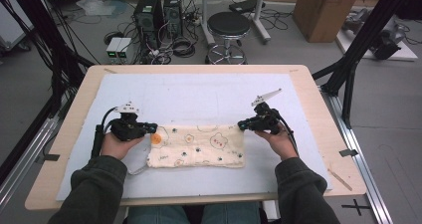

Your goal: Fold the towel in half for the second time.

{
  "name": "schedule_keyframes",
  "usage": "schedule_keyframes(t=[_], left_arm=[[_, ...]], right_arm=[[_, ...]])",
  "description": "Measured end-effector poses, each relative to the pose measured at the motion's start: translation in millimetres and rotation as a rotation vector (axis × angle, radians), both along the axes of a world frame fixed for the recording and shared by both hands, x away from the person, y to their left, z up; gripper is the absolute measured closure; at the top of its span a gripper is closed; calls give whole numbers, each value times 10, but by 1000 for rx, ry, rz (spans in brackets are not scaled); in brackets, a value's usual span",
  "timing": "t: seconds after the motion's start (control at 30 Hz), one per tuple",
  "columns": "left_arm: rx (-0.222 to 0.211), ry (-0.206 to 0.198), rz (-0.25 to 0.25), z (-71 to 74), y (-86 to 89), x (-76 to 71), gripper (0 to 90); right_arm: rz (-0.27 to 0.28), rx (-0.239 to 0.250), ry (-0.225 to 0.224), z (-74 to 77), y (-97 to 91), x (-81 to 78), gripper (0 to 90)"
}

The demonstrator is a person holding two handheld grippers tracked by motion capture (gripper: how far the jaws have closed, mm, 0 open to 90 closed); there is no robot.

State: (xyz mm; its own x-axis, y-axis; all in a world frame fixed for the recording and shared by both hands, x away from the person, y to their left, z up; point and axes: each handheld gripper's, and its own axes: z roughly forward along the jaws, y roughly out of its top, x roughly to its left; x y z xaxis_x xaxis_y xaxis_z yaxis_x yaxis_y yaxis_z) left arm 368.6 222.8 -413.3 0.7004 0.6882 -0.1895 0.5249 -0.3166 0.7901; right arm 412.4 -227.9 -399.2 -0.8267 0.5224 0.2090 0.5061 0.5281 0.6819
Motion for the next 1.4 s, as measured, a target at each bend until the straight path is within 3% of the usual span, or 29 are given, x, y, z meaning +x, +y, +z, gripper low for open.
schedule_keyframes(t=[0.27, 0.43, 0.73, 1.27, 1.4], left_arm=[[-8, -19, -7, 25, 14, -43, 861], [6, -20, -18, 3, 9, -88, 860], [4, -40, -40, -4, 14, -201, 860], [-7, -63, -74, -25, 37, -422, 859], [13, -71, -90, -13, 25, -468, 859]], right_arm=[[-1, 19, -33, 45, 0, -26, 857], [13, 1, -33, 38, 34, -54, 857], [19, 14, -35, -50, 31, -130, 857], [55, 26, -55, 13, 1, -294, 855], [62, 26, -55, 14, -11, -339, 854]])
